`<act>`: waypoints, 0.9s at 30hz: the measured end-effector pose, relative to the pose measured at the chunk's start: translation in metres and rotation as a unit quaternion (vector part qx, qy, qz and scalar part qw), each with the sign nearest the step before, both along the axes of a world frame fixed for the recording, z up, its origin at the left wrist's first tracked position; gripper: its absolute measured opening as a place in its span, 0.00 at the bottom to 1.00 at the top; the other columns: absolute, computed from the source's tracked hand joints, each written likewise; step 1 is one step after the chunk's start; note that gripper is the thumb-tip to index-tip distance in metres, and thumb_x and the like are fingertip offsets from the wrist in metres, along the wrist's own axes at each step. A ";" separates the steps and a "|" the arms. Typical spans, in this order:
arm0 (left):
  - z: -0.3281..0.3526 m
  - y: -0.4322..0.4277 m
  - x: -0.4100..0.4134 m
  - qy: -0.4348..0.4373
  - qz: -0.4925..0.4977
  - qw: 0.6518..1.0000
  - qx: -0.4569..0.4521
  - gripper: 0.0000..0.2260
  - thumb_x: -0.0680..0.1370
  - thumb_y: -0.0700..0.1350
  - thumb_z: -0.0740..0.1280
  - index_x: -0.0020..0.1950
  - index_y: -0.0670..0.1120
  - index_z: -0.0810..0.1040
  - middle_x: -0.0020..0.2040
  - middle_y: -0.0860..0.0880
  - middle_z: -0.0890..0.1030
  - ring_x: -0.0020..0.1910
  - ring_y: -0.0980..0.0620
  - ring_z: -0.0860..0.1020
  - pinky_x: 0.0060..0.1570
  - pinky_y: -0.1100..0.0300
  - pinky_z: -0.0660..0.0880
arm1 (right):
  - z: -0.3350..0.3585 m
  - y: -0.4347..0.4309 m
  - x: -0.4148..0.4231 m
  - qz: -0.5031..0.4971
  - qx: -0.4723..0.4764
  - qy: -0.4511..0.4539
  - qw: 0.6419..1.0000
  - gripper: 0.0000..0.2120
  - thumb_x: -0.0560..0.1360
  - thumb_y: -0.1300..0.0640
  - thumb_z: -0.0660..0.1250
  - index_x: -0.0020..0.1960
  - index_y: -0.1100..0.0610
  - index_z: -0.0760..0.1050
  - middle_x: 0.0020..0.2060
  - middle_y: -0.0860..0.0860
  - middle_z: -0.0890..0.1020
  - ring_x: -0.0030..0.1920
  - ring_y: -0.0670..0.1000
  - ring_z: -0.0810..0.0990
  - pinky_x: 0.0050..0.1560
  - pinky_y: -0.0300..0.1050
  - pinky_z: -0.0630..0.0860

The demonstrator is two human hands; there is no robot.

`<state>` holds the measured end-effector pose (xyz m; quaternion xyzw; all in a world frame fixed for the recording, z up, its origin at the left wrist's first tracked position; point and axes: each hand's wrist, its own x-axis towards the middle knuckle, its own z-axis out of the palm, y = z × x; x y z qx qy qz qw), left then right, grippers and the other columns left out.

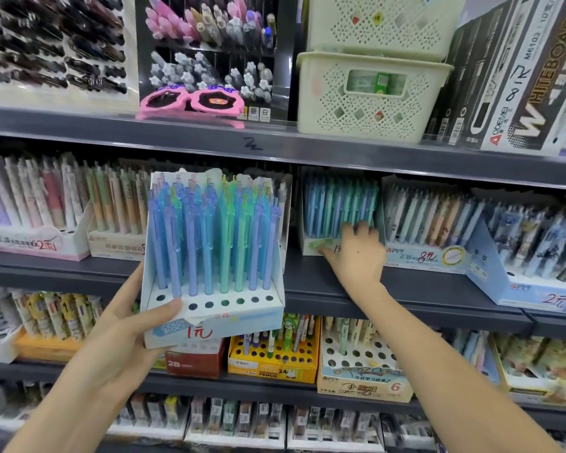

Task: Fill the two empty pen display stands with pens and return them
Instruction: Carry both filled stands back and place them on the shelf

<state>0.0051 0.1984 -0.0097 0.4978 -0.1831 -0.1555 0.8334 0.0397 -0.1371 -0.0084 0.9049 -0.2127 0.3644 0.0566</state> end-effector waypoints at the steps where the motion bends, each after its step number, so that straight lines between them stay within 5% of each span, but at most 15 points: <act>1: -0.001 0.000 0.000 0.002 -0.001 1.000 -0.001 0.53 0.40 0.47 0.84 0.65 0.58 0.74 0.58 0.47 0.81 0.53 0.43 0.81 0.42 0.49 0.81 | -0.002 -0.003 -0.001 0.034 -0.008 0.005 0.999 0.26 0.61 0.43 0.77 0.50 0.60 0.79 0.45 0.60 0.79 0.43 0.62 0.78 0.34 0.47 0.73; 7: -0.004 0.000 -0.003 0.013 -0.001 1.000 -0.005 0.54 0.39 0.47 0.84 0.65 0.57 0.74 0.58 0.46 0.81 0.53 0.43 0.81 0.42 0.50 0.81 | 0.001 -0.019 -0.002 0.095 0.063 0.078 0.990 0.23 0.73 0.44 0.67 0.65 0.52 0.74 0.59 0.55 0.75 0.59 0.58 0.72 0.50 0.49 0.72; 12: -0.004 0.000 -0.004 0.013 -0.006 1.000 -0.004 0.53 0.39 0.46 0.84 0.65 0.57 0.74 0.58 0.45 0.81 0.52 0.43 0.82 0.40 0.51 0.81 | 0.008 -0.012 -0.002 0.104 0.081 0.039 0.991 0.18 0.71 0.43 0.69 0.54 0.53 0.80 0.52 0.54 0.79 0.55 0.57 0.75 0.43 0.46 0.71; 19: -0.004 0.000 -0.003 0.010 -0.014 1.000 -0.003 0.53 0.41 0.47 0.84 0.66 0.56 0.74 0.58 0.45 0.81 0.53 0.43 0.81 0.42 0.50 0.81 | 0.002 -0.006 -0.012 0.094 0.027 -0.020 0.995 0.18 0.58 0.44 0.79 0.32 0.58 0.79 0.31 0.54 0.78 0.34 0.58 0.77 0.31 0.39 0.61; 27: -0.005 0.004 0.003 0.017 -0.015 1.000 0.000 0.53 0.42 0.46 0.85 0.67 0.55 0.73 0.59 0.44 0.80 0.54 0.41 0.81 0.41 0.50 0.81 | 0.002 -0.005 0.011 0.059 0.079 -0.009 0.995 0.20 0.65 0.43 0.74 0.42 0.60 0.80 0.44 0.57 0.79 0.48 0.61 0.76 0.33 0.43 0.65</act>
